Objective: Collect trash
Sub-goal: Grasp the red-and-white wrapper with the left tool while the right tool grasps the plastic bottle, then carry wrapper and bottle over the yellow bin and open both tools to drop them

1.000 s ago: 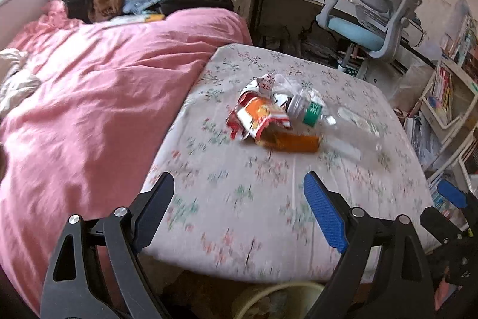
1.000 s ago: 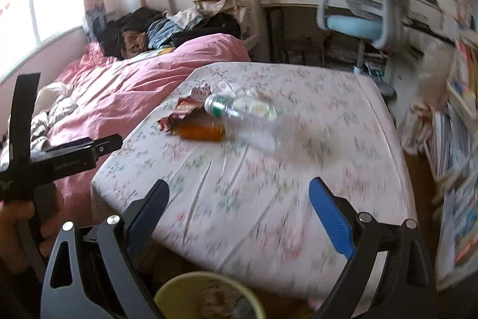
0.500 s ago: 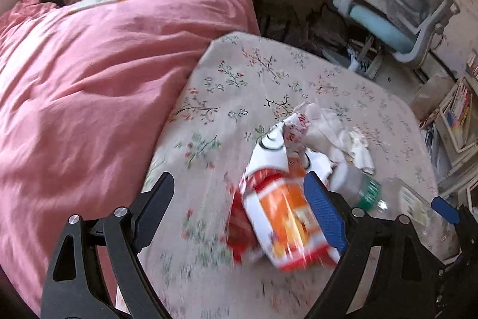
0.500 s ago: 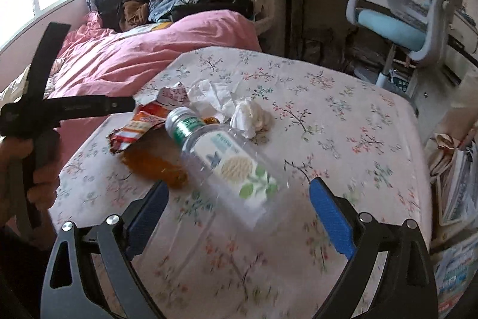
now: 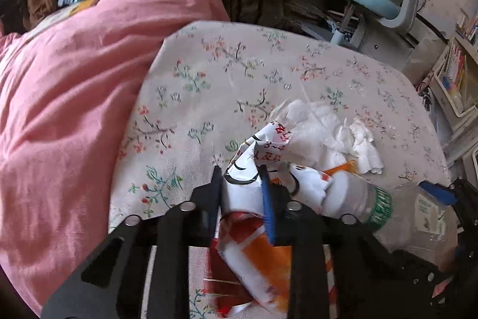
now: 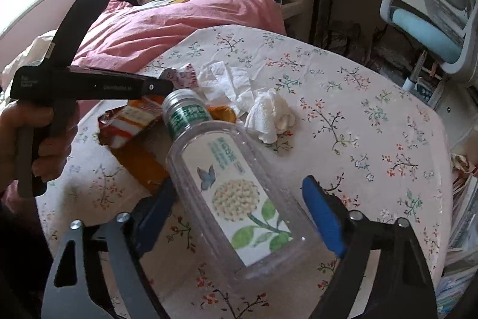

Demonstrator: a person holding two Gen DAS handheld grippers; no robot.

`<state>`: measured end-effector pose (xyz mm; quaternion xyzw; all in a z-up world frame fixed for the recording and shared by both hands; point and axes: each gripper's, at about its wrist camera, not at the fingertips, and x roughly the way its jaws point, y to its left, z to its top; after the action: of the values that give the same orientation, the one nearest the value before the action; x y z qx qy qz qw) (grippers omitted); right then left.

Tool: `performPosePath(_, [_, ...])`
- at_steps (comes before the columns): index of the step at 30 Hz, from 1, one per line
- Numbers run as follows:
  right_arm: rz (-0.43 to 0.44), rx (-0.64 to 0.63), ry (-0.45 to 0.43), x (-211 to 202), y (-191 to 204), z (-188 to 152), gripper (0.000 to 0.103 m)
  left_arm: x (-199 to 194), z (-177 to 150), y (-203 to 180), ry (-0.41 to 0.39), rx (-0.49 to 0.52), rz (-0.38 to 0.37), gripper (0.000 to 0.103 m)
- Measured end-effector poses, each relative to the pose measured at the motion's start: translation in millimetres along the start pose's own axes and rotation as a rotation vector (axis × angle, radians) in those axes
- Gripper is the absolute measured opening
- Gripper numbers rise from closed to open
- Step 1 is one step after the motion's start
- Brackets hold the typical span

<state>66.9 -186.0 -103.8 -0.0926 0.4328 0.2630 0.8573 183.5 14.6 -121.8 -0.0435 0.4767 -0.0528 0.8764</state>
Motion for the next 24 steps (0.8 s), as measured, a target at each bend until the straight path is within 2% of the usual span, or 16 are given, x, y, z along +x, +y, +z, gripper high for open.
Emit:
performPosePath(2, [0.042,0.027,-0.003,-4,-2,0,0.061,-10,3,8,-0.016,-0.037,-0.017,0.005])
performPosePath(4, [0.083,0.086,-0.013,-12,-8,0,0.056,-26,5,20,-0.041,-0.094,-0.055,0.005])
performPosePath(8, [0.181,0.240,-0.061,-30,-24,-6,0.055,-55,4,36,-0.091,-0.163,-0.124,0.005])
performPosePath(15, [0.305,0.392,-0.167,-65,-32,-15,0.055,-102,-7,45,-0.171,-0.235,-0.269,0.004])
performPosePath(20, [0.330,0.450,-0.230,-88,-33,-22,0.055,-127,-21,52,-0.216,-0.258,-0.310,0.004])
performPosePath(24, [0.327,0.487,-0.263,-104,-32,-33,0.055,-149,-36,59,-0.248,-0.269,-0.302,0.004])
